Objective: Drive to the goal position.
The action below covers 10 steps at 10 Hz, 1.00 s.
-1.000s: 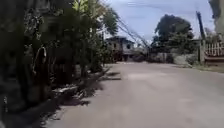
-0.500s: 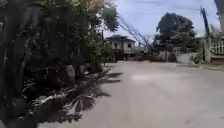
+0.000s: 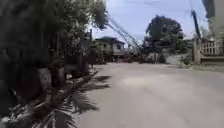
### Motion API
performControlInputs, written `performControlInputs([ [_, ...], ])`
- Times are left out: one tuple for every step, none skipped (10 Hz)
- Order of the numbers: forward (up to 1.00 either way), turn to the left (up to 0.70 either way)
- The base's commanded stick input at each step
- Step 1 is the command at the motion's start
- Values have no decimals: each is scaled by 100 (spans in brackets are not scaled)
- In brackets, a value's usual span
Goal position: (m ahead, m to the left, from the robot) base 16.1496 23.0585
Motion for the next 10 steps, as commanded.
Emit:
performControlInputs([
  [100,-2],
  [100,-2],
  [100,-2],
  [100,-2],
  [100,-2],
  [100,-2],
  [100,-3],
  [100,-4],
  [100,-4],
  [100,-3],
])
